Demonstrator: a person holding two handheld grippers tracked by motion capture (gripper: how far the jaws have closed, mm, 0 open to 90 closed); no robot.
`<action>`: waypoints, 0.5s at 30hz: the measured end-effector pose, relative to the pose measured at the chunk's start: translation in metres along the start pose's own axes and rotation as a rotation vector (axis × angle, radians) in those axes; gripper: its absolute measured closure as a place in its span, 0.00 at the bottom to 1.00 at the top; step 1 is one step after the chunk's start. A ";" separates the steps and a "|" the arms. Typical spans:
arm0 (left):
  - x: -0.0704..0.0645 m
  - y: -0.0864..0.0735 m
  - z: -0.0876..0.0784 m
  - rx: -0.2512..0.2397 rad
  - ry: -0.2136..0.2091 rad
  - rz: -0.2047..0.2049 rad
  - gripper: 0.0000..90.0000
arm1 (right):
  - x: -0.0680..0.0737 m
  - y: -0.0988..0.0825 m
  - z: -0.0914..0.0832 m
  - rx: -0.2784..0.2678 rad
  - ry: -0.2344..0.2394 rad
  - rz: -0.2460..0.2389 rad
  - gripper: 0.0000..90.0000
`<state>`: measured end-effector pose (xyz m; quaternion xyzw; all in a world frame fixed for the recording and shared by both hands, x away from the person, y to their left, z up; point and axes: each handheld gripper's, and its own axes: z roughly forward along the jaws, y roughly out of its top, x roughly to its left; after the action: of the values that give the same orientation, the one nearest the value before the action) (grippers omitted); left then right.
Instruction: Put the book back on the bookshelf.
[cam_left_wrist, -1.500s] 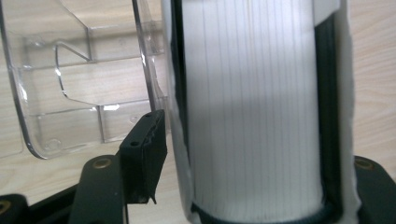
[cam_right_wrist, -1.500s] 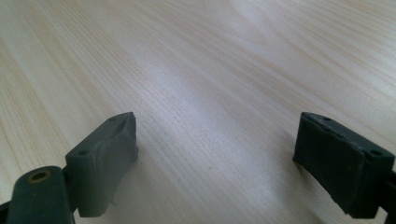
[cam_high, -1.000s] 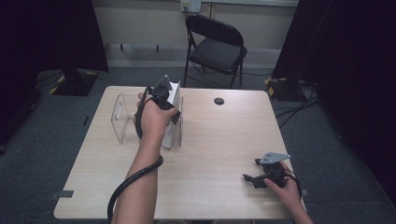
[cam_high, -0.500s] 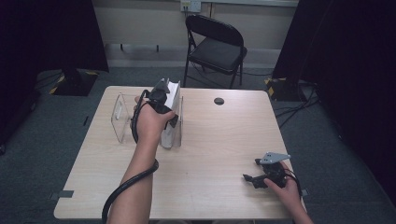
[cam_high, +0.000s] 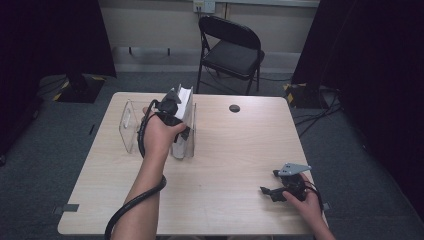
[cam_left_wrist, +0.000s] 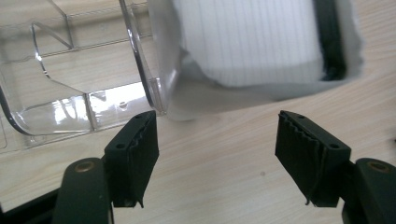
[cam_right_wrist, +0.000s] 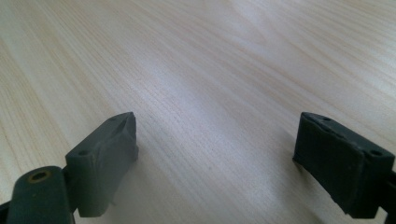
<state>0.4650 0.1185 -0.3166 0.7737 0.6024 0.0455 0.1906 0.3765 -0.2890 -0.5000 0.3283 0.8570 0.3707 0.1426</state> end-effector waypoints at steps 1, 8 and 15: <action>0.000 0.000 0.000 0.003 0.000 0.008 0.33 | 0.000 0.000 0.000 0.000 0.000 -0.001 0.14; 0.000 -0.004 -0.001 0.005 -0.008 0.044 0.32 | 0.000 0.000 0.000 0.000 0.000 0.000 0.14; 0.001 -0.010 -0.001 0.003 -0.007 0.047 0.32 | 0.000 0.000 0.000 0.000 0.000 0.000 0.14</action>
<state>0.4555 0.1220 -0.3196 0.7882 0.5834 0.0463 0.1906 0.3766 -0.2890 -0.5000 0.3283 0.8570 0.3708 0.1425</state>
